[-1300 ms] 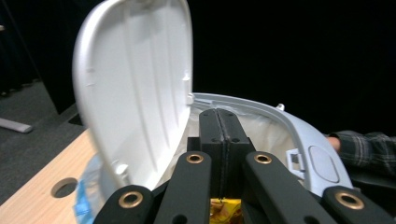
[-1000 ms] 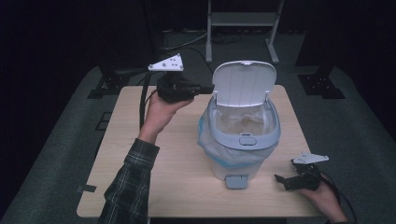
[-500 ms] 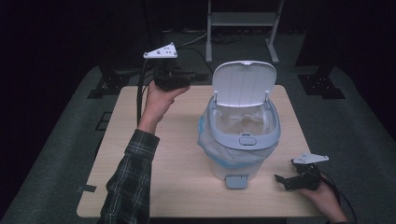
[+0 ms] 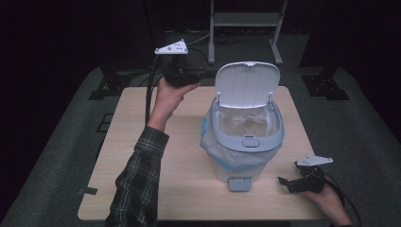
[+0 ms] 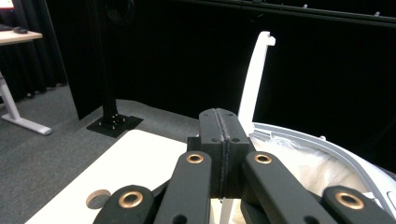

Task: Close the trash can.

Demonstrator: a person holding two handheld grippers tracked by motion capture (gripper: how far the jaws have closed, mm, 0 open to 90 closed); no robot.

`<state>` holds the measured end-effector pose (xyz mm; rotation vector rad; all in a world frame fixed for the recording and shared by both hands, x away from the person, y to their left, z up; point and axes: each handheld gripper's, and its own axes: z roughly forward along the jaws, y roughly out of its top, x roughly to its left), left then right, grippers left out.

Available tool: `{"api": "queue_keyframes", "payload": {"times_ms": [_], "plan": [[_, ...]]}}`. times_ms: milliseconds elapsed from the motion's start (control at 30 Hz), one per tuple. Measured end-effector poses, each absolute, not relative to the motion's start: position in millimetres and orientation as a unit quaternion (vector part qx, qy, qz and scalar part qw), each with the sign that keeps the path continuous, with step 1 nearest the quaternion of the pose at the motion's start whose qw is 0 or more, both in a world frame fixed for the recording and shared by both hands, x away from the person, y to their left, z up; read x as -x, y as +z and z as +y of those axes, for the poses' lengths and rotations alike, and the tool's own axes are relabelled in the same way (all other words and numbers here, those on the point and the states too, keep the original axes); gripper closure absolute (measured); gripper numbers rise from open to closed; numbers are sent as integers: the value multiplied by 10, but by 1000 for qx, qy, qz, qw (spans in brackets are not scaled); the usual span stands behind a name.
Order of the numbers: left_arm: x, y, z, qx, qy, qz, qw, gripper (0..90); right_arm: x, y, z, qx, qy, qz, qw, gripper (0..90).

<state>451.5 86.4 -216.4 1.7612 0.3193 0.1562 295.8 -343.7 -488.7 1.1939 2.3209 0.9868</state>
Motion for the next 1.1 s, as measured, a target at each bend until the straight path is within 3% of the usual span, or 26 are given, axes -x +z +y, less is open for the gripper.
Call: {"api": "queue_keyframes", "payload": {"times_ms": [1100], "plan": [[-4131, -2181, 807, -785, 38, 81, 613, 900, -2957, -4887, -3437, -421, 348, 819, 175, 15]]}}
